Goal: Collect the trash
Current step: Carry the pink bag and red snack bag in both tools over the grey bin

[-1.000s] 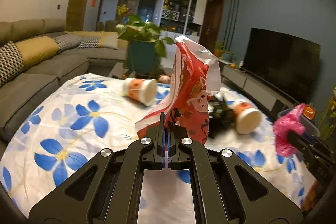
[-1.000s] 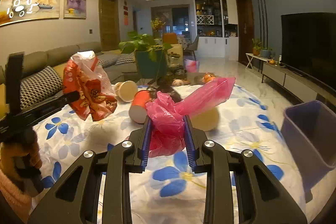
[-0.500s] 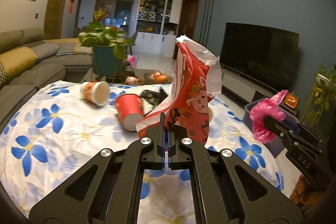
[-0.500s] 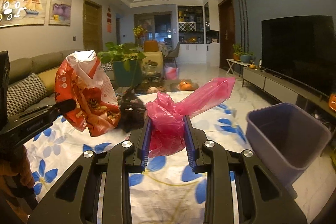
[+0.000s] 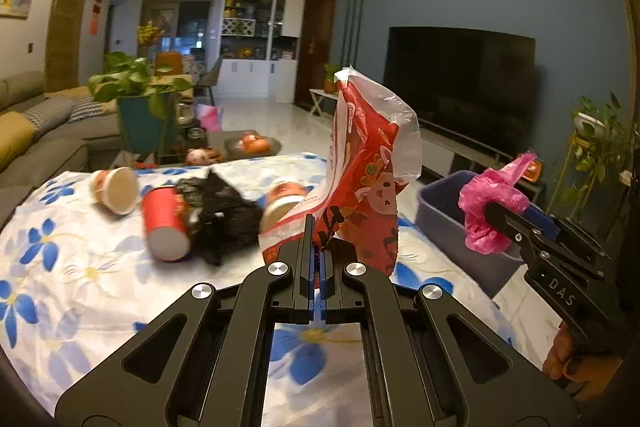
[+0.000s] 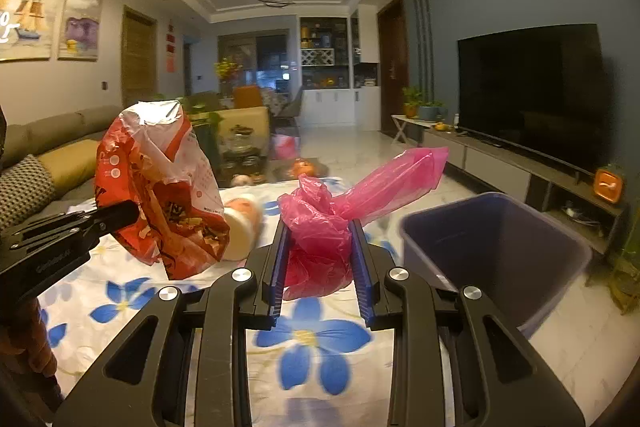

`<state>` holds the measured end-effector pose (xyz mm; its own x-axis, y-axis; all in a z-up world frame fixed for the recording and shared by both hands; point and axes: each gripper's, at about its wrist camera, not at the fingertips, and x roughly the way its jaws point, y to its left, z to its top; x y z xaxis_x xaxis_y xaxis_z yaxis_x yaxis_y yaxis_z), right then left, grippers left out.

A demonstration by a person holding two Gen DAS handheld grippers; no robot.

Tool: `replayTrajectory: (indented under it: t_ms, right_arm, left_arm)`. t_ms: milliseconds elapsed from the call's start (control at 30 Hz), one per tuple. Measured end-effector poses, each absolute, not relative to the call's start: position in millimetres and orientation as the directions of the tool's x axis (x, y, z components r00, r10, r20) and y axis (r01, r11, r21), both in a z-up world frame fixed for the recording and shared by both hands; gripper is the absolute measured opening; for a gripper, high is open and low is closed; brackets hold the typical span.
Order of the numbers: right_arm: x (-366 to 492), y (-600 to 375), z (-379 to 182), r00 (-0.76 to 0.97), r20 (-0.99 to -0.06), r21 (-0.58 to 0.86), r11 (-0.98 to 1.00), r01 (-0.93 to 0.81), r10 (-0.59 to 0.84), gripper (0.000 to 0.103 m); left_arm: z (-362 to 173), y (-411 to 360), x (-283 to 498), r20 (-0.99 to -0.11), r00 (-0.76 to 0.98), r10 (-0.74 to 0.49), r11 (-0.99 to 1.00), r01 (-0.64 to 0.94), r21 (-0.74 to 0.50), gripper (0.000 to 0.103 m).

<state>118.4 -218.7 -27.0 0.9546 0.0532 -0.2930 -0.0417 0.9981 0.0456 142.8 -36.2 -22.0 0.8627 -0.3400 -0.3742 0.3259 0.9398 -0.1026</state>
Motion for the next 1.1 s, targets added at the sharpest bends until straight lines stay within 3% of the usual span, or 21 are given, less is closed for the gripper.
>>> replayTrajectory:
  t_ms: [700, 1100]
  right_arm:
    - [122.9, -331.6, -25.6, 0.940, -0.244, 0.056, 0.964, 0.261, -0.240, 0.031]
    - [132.6, -355.3, -35.6, 0.927, -0.251, 0.075, 0.950, 0.304, -0.277, 0.032]
  left_arm:
    - [-18.1, -178.5, 193.3, -0.368, 0.757, -0.540, 0.831, 0.549, -0.089, 0.000]
    - [-37.3, -239.3, 225.8, -0.385, 0.695, -0.607, 0.777, 0.620, -0.108, 0.001]
